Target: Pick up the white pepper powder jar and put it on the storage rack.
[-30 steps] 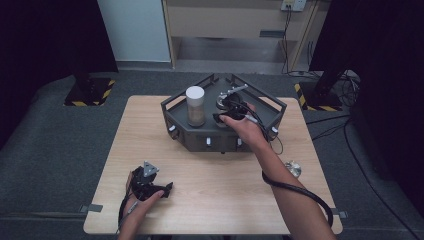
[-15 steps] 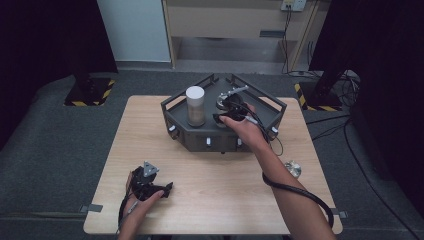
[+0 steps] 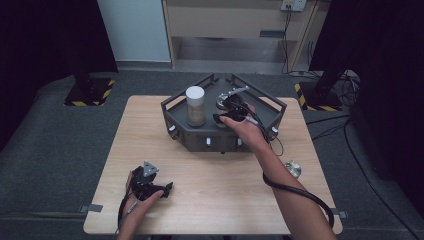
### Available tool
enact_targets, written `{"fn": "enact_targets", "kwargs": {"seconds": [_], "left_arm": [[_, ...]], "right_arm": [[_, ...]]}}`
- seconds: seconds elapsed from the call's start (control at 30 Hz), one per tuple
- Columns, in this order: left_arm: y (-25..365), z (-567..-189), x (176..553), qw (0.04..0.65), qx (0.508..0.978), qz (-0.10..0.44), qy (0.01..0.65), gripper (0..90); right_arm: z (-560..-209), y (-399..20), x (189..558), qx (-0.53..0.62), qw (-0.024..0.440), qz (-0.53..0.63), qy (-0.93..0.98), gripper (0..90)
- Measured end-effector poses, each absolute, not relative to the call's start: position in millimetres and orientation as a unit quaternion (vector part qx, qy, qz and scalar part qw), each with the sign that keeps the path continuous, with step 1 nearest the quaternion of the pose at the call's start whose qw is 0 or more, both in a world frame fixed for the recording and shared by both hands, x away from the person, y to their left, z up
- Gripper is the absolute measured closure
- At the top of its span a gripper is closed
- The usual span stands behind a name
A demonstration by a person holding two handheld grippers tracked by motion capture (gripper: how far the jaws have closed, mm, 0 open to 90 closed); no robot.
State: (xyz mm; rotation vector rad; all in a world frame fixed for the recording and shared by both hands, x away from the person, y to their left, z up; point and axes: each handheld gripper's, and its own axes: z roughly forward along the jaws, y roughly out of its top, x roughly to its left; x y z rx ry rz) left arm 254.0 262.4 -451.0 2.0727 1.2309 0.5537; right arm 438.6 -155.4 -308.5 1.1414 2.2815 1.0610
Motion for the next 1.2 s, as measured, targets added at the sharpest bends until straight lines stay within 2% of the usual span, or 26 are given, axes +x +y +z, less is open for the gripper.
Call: {"fn": "enact_targets", "kwargs": {"seconds": [0.57,1.2], "left_arm": [[262.3,-450.9,254.0,0.328,0.792,0.212,0.470,0.0],[262.0,-450.9,253.9,0.328,0.791,0.212,0.471,0.0]], "right_arm": [[-303.9,-162.0,428.2,0.400,0.194,0.382,0.810,12.5],[-282.3,-192.9,393.8,0.390,0.199,0.392,0.809,8.4]]}}
